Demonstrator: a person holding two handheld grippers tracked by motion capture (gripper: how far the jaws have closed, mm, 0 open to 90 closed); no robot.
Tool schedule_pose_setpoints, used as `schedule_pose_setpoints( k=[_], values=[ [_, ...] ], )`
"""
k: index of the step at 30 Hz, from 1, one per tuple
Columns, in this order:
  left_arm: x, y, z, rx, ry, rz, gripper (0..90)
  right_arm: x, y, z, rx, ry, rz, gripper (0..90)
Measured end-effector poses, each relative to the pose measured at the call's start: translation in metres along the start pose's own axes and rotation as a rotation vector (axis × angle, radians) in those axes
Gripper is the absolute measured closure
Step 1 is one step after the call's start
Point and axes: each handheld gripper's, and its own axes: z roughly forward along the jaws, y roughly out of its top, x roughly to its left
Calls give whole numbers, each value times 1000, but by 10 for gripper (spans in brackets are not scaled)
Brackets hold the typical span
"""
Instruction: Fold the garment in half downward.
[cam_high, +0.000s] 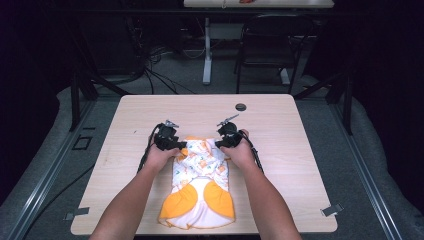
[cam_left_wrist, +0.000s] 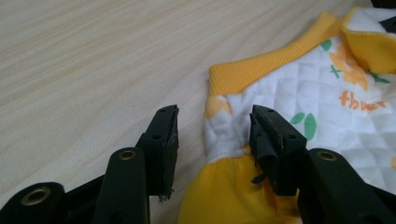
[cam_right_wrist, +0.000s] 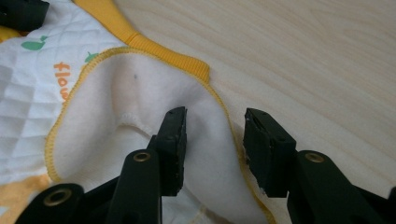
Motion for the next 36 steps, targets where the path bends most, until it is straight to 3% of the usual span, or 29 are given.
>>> schedule_pose_setpoints(
  k=[3,4,6,9,16,28,36],
  values=[
    [2,-3,1,-9,-15,-10,523,-1,0,0,11,15,-4,590],
    [2,-3,0,-11,-17,-9,522,-3,-1,1,8,38,23,595],
    [1,-3,0,-6,-15,-2,528,-4,-1,1,6,40,24,596],
    [-1,-3,-1,9,-54,-11,639,-2,-2,1,0,59,22,679],
    [-5,-3,-2,14,-69,8,806,2,-1,0,28,86,1,822],
    [-4,1,-5,30,-91,-15,840,7,2,-5,27,73,-15,868],
    [-6,9,-22,-6,-92,-6,845,5,5,-21,-11,87,-28,870]
  ],
)
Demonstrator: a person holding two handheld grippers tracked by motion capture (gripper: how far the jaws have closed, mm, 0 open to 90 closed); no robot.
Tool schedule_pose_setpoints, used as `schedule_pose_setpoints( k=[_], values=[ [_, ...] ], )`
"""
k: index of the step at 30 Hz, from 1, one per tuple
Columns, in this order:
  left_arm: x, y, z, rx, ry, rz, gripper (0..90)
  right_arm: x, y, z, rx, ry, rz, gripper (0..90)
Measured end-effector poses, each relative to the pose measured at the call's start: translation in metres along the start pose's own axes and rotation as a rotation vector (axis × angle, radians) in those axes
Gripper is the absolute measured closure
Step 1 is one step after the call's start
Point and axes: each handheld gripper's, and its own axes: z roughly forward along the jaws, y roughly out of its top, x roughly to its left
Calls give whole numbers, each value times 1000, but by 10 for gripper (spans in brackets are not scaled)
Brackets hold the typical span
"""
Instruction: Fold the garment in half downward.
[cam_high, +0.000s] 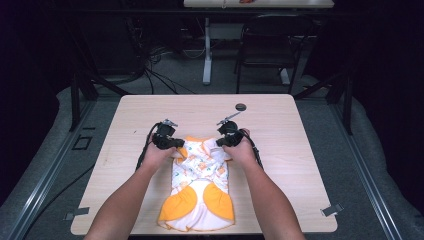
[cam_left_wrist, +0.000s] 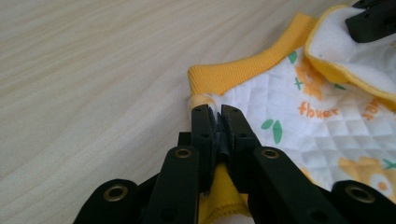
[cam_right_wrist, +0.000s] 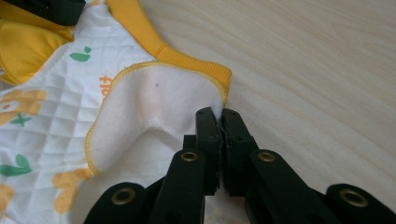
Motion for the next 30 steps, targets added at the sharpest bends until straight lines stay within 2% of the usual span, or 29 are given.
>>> schedule_pose_setpoints(
  k=[2,4,7,11,26,30],
  values=[
    [-2,3,-7,-17,5,19,845,2,0,-7,-23,0,-11,870],
    [-3,4,-10,-24,0,12,845,2,1,-13,-34,7,-19,870],
    [-3,6,-19,-38,-10,29,846,4,2,-20,-53,9,-21,871],
    [-4,7,-25,-59,-13,16,847,6,4,-29,-71,17,-33,871],
    [-8,21,-56,-125,3,71,848,17,19,-61,-145,-9,-101,870],
    [-9,22,-61,-142,6,74,848,20,21,-68,-161,-14,-122,871]
  ],
)
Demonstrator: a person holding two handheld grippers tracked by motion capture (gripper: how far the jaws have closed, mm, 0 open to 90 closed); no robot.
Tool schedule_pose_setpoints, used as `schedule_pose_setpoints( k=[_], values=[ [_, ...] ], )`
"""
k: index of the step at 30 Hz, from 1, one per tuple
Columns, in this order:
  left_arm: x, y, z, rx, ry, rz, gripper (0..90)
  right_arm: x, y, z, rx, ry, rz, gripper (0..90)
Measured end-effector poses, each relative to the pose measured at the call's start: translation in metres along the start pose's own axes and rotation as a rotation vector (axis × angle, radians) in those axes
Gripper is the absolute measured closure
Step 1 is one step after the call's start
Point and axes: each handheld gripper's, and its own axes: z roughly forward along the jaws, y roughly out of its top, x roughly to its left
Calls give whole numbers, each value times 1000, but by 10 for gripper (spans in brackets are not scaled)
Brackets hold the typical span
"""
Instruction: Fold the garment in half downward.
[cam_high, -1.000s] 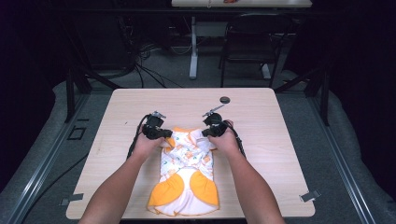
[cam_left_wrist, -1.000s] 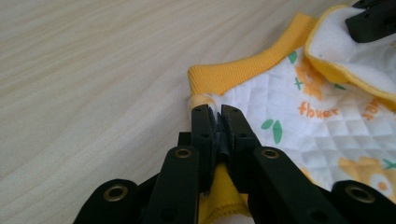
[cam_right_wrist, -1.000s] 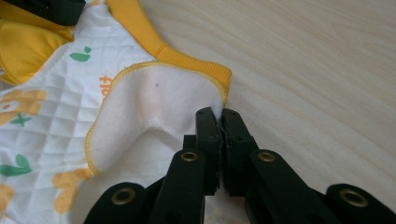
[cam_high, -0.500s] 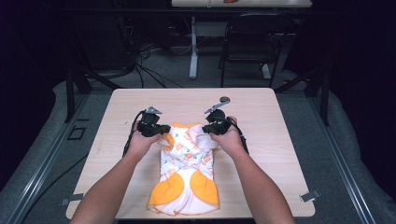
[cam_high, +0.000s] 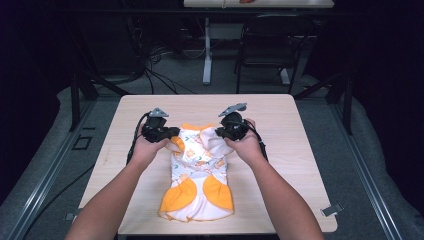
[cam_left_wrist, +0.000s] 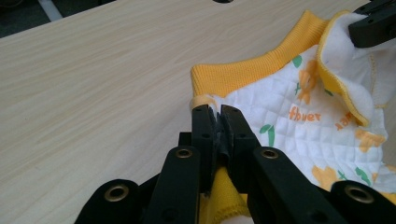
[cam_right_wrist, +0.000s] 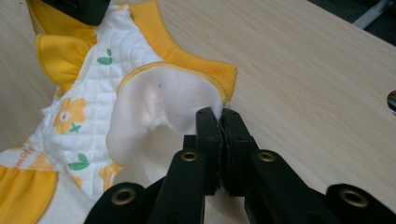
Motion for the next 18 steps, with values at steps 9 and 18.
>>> schedule_pose_setpoints(
  k=[9,18],
  values=[
    [-5,8,-10,-27,-4,32,848,2,5,-14,-28,-19,-20,871],
    [-10,9,-17,-50,-20,53,847,5,4,-23,-51,-25,-48,870]
  ],
)
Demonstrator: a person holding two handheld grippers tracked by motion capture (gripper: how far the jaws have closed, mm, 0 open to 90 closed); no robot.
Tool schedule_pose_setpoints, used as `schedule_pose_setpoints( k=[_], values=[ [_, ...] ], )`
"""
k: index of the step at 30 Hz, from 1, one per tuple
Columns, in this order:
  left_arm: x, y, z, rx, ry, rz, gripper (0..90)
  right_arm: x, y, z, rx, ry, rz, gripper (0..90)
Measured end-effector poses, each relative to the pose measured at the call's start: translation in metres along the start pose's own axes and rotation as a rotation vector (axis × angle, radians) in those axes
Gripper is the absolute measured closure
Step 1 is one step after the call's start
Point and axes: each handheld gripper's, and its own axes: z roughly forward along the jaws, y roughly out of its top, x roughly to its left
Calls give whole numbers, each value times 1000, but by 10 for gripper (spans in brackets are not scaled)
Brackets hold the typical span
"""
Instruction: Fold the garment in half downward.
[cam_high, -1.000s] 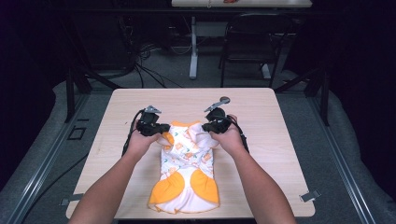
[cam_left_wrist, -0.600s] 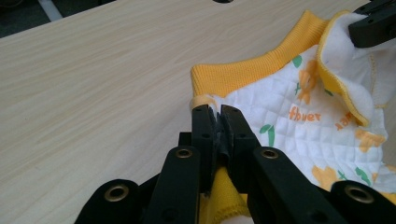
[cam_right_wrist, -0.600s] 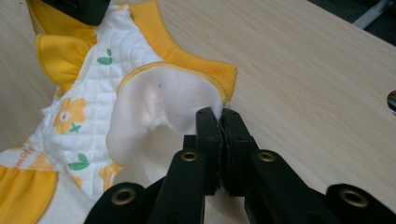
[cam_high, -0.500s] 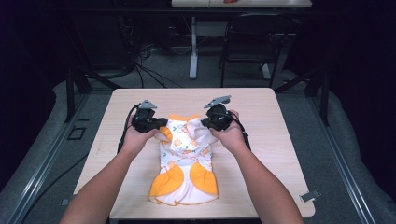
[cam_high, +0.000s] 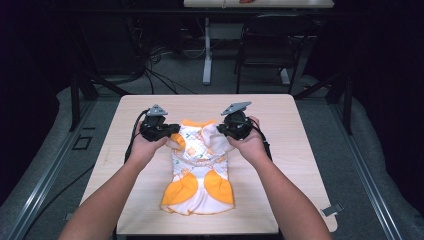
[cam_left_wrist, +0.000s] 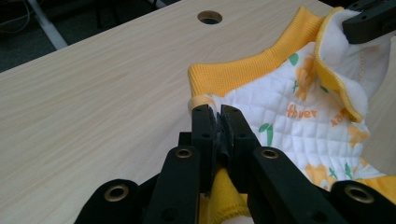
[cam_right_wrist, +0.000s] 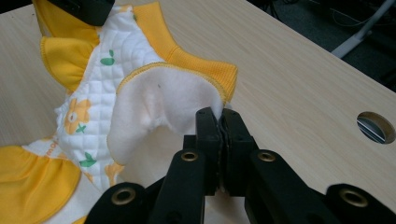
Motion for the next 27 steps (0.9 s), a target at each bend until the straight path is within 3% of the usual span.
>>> schedule_pose_setpoints(
  k=[10,27],
  values=[
    [-10,-13,-5,1,-24,35,847,9,-14,-5,5,14,-20,870],
    [-23,-44,-16,24,-72,54,847,35,-38,-13,28,58,-68,870]
  ],
)
